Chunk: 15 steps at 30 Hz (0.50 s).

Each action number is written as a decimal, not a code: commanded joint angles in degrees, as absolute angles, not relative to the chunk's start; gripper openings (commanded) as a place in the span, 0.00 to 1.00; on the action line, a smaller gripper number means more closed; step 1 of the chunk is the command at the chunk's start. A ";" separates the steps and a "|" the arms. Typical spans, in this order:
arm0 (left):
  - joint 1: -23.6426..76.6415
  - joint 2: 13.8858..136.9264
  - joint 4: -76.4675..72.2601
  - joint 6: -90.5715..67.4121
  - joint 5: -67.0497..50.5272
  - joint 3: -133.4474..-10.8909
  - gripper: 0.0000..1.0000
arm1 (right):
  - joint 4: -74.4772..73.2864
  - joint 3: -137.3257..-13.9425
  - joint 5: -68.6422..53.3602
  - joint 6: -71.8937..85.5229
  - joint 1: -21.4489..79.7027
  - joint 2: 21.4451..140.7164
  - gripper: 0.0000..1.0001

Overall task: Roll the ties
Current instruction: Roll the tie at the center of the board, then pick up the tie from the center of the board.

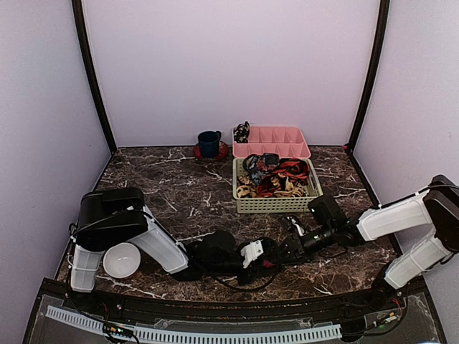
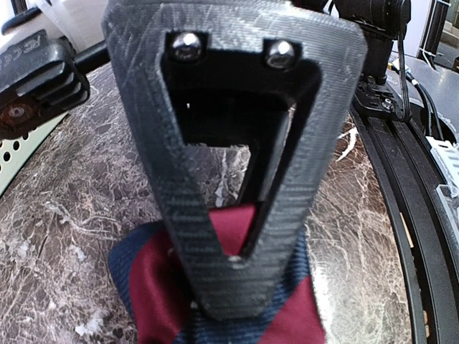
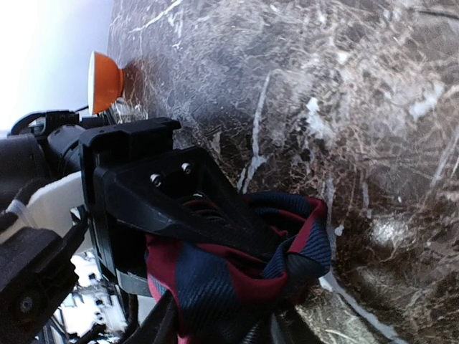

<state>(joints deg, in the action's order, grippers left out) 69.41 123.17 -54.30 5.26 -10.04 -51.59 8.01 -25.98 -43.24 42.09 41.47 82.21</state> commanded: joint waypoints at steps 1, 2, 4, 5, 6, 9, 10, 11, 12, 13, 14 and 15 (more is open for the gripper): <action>69.61 124.80 -42.50 6.68 -9.20 -49.14 0.12 | 5.78 -26.28 -39.49 40.51 42.28 81.91 0.23; 69.61 124.72 -42.58 6.68 -9.27 -49.05 0.12 | 5.41 -26.18 -39.11 40.45 42.28 81.84 0.19; 69.61 124.51 -43.20 6.64 -9.25 -48.69 0.14 | 4.81 -26.37 -38.15 40.27 42.28 81.68 0.07; 69.61 124.19 -43.81 6.43 -9.02 -48.35 0.18 | 4.84 -26.40 -37.90 40.32 42.28 81.65 0.01; 69.61 123.75 -44.38 6.19 -8.24 -48.08 0.25 | 4.97 -26.43 -37.70 40.57 42.28 81.65 0.00; 69.61 121.92 -45.80 5.25 -5.70 -47.19 0.54 | 5.93 -26.13 -37.53 41.40 42.51 81.50 0.00; 69.61 121.42 -46.53 4.76 -5.06 -46.86 0.60 | 6.08 -26.01 -37.45 41.62 42.66 81.48 0.00; 69.61 120.92 -47.50 4.56 -4.39 -46.37 0.76 | 6.21 -26.00 -37.50 41.70 42.90 81.44 0.00; 69.69 120.53 -48.33 4.28 -3.83 -45.97 0.83 | 6.25 -25.99 -37.57 41.82 43.07 81.35 0.00; 69.68 120.24 -49.10 4.15 -3.36 -45.68 0.91 | 6.12 -26.01 -37.61 41.90 43.26 81.26 0.00; 69.63 120.09 -49.51 4.09 -2.88 -45.56 0.96 | 6.12 -26.00 -37.58 41.96 43.43 81.13 0.00; 69.69 120.05 -49.71 3.96 -2.57 -45.61 0.97 | 6.09 -26.01 -37.54 42.01 43.64 80.85 0.00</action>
<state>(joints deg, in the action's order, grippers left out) 69.63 121.45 -54.50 4.38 -6.09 -47.88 7.49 -26.46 -40.25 41.56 42.39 81.21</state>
